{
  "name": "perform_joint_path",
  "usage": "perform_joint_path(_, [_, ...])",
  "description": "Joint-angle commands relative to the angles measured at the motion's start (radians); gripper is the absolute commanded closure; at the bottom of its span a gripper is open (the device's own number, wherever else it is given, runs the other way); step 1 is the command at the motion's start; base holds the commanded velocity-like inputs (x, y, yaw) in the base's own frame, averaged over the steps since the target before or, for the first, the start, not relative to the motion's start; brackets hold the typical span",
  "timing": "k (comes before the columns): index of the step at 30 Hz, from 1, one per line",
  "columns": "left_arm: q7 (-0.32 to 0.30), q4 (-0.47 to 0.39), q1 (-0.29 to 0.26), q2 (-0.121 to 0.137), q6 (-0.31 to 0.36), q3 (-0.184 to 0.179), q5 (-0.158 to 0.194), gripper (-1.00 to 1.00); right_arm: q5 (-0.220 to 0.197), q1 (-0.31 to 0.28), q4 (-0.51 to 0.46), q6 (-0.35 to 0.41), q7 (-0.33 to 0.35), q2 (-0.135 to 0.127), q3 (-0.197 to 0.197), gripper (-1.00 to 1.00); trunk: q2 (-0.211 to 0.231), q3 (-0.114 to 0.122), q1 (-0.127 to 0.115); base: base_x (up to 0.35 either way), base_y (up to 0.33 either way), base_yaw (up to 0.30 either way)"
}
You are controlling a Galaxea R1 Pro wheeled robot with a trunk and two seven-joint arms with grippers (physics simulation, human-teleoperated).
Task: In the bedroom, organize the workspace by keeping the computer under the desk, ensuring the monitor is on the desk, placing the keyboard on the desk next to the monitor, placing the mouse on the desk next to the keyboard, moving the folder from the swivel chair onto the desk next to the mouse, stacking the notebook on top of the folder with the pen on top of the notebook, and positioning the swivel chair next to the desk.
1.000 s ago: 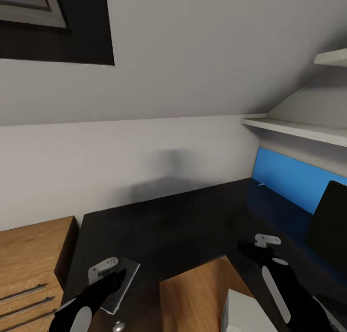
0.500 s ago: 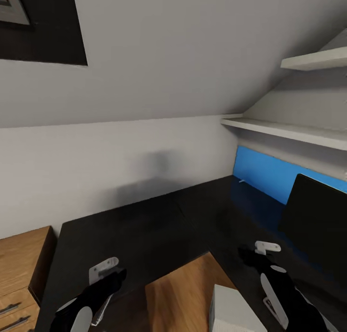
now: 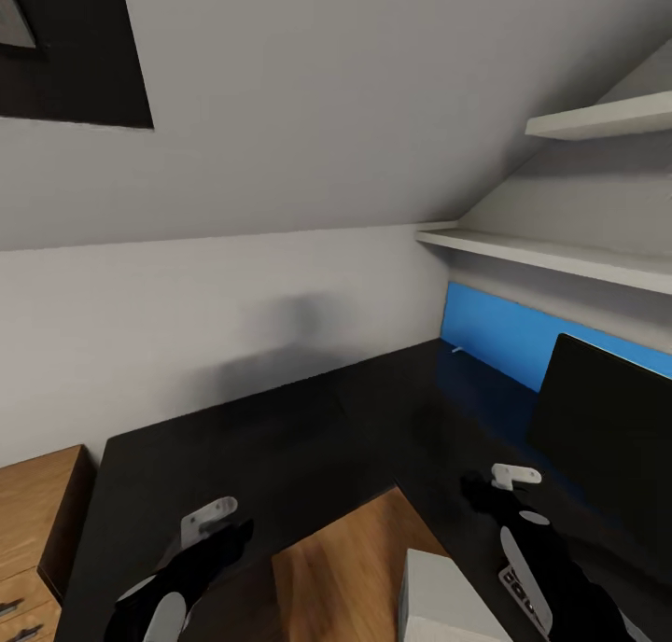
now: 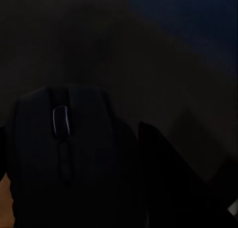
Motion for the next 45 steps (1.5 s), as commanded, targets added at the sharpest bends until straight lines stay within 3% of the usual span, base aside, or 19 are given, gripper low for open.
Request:
perform_joint_path(1, [0.009,-0.001,-0.001,-0.006,0.003,-0.006,0.010,-1.00,-0.005,-0.002,0.004,-0.002,-0.013,0.005,0.001,1.00,-0.001,-0.002,0.000,0.000,0.000,0.000])
perform_joint_path(4, [0.009,-0.001,-0.001,-0.023,0.003,-0.023,0.010,-1.00,0.004,-0.002,0.021,-0.017,-0.027,0.012,0.001,1.00,-0.001,-0.002,0.000,0.000,0.000,0.000])
perform_joint_path(7, [0.009,-0.002,-0.002,-0.038,0.002,-0.040,0.009,-1.00,-0.003,-0.002,0.038,-0.025,-0.022,-0.002,0.001,1.00,-0.001,-0.002,0.000,0.000,0.000,0.000])
perform_joint_path(17, [0.009,-0.003,-0.002,-0.039,0.001,-0.096,0.008,-1.00,-0.009,-0.002,0.078,-0.053,-0.017,-0.012,0.002,1.00,-0.071,-0.033,0.039,0.000,0.000,0.000])
perform_joint_path(45, [0.009,-0.003,-0.002,-0.039,0.002,-0.101,0.010,-1.00,-0.008,-0.002,0.100,-0.076,-0.020,-0.013,0.002,1.00,-0.267,-0.121,0.146,0.000,0.000,0.000])
